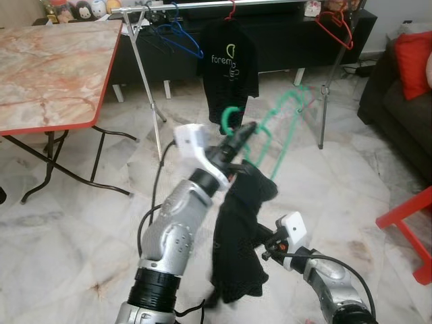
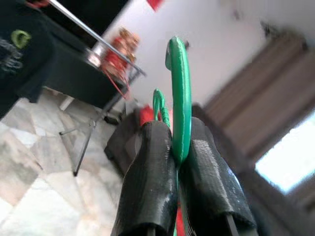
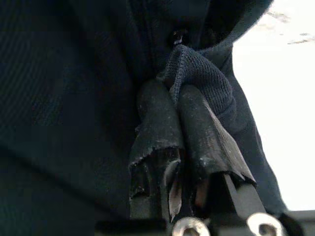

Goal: Hang hanger

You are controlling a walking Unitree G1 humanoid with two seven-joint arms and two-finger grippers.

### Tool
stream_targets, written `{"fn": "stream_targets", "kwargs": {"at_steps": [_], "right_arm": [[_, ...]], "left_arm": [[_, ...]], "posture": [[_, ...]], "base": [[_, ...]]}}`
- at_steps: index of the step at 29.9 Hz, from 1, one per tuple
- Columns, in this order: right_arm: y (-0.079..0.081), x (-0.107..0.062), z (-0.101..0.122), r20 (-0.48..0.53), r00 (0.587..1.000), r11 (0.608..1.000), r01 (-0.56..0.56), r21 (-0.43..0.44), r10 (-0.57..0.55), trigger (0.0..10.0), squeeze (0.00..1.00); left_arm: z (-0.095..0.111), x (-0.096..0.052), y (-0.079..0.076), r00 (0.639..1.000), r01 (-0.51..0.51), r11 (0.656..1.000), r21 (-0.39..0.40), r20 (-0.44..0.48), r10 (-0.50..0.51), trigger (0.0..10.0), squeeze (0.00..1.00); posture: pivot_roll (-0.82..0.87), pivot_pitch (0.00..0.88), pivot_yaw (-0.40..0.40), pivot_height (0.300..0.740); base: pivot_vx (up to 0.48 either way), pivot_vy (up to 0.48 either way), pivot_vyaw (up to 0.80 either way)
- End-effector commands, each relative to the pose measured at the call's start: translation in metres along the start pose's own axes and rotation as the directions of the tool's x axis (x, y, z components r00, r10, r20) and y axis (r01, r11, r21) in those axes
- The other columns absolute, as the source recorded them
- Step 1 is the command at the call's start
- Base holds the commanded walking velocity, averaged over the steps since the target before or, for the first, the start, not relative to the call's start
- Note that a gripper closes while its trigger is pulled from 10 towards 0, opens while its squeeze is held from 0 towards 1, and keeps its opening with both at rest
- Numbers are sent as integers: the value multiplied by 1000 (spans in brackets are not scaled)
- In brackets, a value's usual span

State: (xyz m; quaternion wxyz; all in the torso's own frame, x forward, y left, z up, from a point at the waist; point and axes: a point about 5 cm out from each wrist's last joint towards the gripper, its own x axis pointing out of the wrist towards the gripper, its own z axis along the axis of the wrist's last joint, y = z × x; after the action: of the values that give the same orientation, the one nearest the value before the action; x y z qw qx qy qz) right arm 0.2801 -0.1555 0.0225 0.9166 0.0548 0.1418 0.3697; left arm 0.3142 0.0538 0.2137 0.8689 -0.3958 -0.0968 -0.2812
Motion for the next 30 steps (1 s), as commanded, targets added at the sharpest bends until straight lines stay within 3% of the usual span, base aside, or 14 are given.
{"fn": "stream_targets", "kwargs": {"at_steps": [1, 2, 6, 7, 8, 9, 10, 11, 15, 22, 23, 25, 27, 30], "right_arm": [[2, -1, 0, 7, 1000, 1000, -14, 15, 14, 0, 0], [2, -1, 0, 7, 1000, 1000, -18, 16, 18, 0, 0], [3, -1, -1, 1, 999, 999, -37, 23, 37, 0, 0], [3, -1, -1, 1, 999, 999, -37, 23, 37, 0, 0], [4, -2, -2, -5, 999, 999, -47, 25, 47, 0, 0], [4, -2, -2, -5, 999, 999, -47, 25, 47, 0, 0], [4, -3, -2, -8, 999, 998, -52, 27, 52, 0, 0], [4, -4, -3, -10, 999, 998, -53, 28, 53, 0, 0], [5, -4, -4, -16, 998, 998, -59, 27, 59, 0, 0], [6, -4, -4, -23, 998, 997, -66, 25, 67, 0, 0], [6, -3, -5, -26, 997, 997, -69, 24, 70, 0, 0], [7, -3, -4, -28, 997, 997, -72, 24, 73, 0, 0], [7, -4, -5, -35, 997, 997, -74, 21, 75, 0, 0], [8, -4, -6, -41, 996, 997, -78, 21, 79, 0, 0]], "left_arm": [[-7, 11, -25, 993, 10, 961, -276, 115, 23, 10000, 0], [-7, 12, -27, 993, 16, 957, -289, 117, 18, 10000, 0], [-10, 14, -50, 987, 151, 968, 200, 26, -159, 10000, 0], [-10, 14, -50, 987, 151, 968, 200, 26, -159, 10000, 0], [-6, 15, -58, 972, 196, 862, 467, 23, -233, 10000, 0], [-6, 15, -58, 972, 196, 862, 467, 23, -233, 10000, 0], [-7, 14, -59, 958, 232, 730, 643, -20, -287, 10000, 0], [-10, 13, -59, 951, 250, 672, 697, -49, -304, 10000, 0], [-11, 12, -51, 952, 251, 598, 761, -82, -296, 10000, 0], [-19, 7, -50, 918, 320, 351, 880, -197, -343, 10000, 0], [-29, 3, -50, 888, 370, 205, 906, -280, -364, 10000, 0], [-36, 0, -50, 868, 395, 127, 910, -323, -378, 10000, 0], [-42, -2, -50, 852, 415, 88, 906, -353, -388, 10000, 0], [-47, -4, -51, 853, 432, 154, 889, -346, -391, 10000, 0]], "posture": [[-34, 86, 5, 740], [-34, 86, 5, 740], [-39, 88, 3, 740], [-39, 88, 3, 740], [-39, 88, 3, 740], [-39, 88, 3, 740], [-38, 87, 1, 740], [-38, 87, 1, 740], [-38, 85, 1, 740], [-35, 82, 0, 740], [-34, 80, 0, 740], [-34, 80, 0, 740], [-34, 80, 0, 740], [-35, 80, 0, 740]], "base": [[0, 0, 0], [0, 0, 0], [0, 0, 0], [0, 0, 0], [0, 0, 0], [0, 0, 0], [0, 0, 0], [0, 0, 0], [0, 0, 0], [0, 0, 0], [0, 0, 0], [0, 0, 0], [0, 0, 0], [0, 0, 0]]}}
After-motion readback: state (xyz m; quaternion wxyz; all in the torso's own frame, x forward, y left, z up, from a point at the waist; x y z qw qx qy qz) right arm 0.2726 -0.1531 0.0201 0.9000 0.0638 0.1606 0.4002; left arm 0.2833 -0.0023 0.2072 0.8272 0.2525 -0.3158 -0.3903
